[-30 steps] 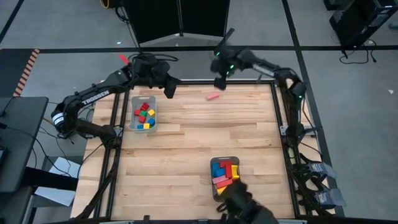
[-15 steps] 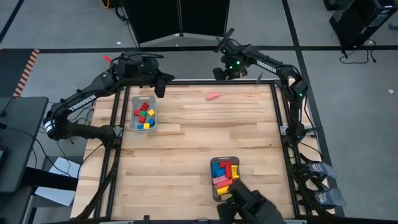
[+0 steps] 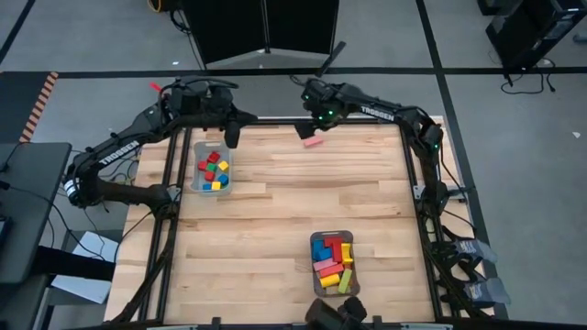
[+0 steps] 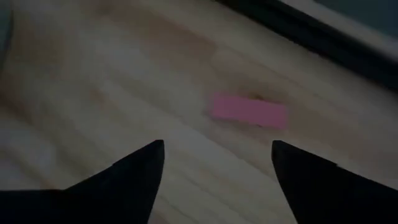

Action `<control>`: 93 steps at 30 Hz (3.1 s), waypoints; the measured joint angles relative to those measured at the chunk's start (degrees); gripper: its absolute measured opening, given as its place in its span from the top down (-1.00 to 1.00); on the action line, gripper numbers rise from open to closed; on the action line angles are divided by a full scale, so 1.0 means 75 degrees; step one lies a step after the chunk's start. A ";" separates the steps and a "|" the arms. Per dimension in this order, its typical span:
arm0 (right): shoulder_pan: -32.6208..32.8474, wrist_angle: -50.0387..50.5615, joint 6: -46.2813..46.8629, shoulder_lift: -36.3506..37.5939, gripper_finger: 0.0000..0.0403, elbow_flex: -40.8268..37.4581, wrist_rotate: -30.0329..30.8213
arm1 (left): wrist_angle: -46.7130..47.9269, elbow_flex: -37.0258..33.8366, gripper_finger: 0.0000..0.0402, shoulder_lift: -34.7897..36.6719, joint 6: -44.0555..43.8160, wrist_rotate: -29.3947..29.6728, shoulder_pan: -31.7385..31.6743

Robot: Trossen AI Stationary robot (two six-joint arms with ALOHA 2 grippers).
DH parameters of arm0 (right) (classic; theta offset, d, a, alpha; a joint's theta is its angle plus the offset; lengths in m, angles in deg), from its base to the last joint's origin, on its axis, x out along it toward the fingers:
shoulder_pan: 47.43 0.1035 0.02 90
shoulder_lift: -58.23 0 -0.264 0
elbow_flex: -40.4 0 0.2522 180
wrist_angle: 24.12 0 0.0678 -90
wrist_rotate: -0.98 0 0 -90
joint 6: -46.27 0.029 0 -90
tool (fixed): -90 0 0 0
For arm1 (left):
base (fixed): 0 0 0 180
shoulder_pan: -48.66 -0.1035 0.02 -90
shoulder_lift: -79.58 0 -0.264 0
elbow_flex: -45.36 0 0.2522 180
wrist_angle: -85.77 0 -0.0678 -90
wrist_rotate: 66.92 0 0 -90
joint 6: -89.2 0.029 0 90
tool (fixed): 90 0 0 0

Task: Sort blocks by size
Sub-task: Put the pink rectangular block into the black bin

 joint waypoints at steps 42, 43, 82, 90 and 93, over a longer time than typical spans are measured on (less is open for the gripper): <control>-0.2925 -0.7268 -0.9531 0.3115 0.18 -0.6835 -0.2114 | 0.0254 0.0001 0.98 0.0340 -0.0252 0.0088 -0.0009; -0.2906 -0.7432 -0.9499 0.2931 0.18 -0.6825 -0.2175 | 0.0218 0.0003 0.98 0.0340 -0.0298 0.0110 -0.0008; -0.0416 -0.3192 -0.9711 0.1394 -0.40 -0.3666 -0.0404 | 0.0091 0.0000 0.98 -0.0186 -0.0687 0.0710 0.0006; -0.0317 -0.2113 -0.9726 0.1327 -0.44 -0.2679 0.0192 | -0.0072 0.0000 0.98 -0.2006 -0.0663 0.1283 0.0099; -0.0503 -0.1952 -0.9507 0.1227 -0.43 -0.2609 0.0020 | -0.0659 0.0000 0.98 -0.2785 -0.0503 0.1324 0.0099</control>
